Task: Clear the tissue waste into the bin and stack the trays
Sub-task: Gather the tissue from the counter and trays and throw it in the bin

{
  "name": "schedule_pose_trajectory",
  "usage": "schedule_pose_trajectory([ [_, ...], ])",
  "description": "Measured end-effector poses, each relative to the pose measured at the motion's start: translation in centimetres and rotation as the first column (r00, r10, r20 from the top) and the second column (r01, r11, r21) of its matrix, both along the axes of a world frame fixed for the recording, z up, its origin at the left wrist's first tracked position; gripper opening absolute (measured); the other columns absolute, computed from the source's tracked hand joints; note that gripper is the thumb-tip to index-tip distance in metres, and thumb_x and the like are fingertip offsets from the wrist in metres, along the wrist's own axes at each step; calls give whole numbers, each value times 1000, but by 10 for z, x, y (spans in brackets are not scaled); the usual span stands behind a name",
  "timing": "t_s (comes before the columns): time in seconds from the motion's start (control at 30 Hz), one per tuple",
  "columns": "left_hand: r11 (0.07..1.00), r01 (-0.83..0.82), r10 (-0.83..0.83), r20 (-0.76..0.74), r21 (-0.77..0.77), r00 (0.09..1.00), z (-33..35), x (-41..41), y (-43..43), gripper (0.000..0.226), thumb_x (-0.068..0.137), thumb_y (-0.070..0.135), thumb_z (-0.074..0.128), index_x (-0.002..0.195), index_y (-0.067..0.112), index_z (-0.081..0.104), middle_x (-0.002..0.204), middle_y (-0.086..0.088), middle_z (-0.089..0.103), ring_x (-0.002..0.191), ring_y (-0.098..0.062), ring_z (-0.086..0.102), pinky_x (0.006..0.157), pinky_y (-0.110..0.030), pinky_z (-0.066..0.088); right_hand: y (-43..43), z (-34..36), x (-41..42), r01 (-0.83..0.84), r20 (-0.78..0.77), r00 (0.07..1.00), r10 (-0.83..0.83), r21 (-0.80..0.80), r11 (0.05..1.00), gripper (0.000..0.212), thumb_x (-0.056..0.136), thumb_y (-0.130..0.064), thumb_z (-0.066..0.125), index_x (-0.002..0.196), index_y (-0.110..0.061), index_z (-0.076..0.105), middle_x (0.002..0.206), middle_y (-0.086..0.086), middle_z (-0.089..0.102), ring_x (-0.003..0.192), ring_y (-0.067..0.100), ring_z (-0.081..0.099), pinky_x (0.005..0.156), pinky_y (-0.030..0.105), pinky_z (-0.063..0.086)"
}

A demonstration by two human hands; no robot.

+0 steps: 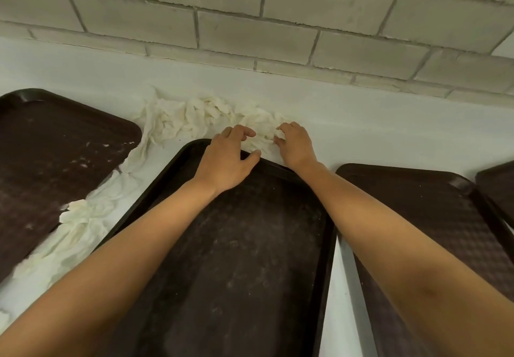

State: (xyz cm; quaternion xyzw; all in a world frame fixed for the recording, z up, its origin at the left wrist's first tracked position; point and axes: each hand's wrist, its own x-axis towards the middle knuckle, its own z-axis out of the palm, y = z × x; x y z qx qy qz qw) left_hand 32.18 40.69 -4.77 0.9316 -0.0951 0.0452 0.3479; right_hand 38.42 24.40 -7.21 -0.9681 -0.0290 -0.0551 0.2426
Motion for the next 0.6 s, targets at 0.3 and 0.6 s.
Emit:
schedule_pose_trajectory([
  [0.3, 1000, 18, -17, 11, -15, 1000, 3, 7, -7, 40, 88, 34, 57, 126, 21, 49, 125, -2, 52, 115, -23, 49, 95, -40, 45, -12, 23, -2, 118, 180, 968, -174, 285, 951, 40, 101, -32, 35, 105, 2, 55, 91, 6, 45, 88, 17, 44, 75, 25, 34],
  [0.6, 988, -45, 37, 56, 147, 998, 1, 26, -25, 44, 89, 34, 55, 129, 18, 46, 130, -7, 48, 119, -28, 43, 95, -38, 41, -32, 46, 6, 200, 167, 908, -384, 633, 748, 33, 100, -30, 40, 75, -11, 51, 91, 7, 46, 83, 14, 45, 82, 20, 38],
])
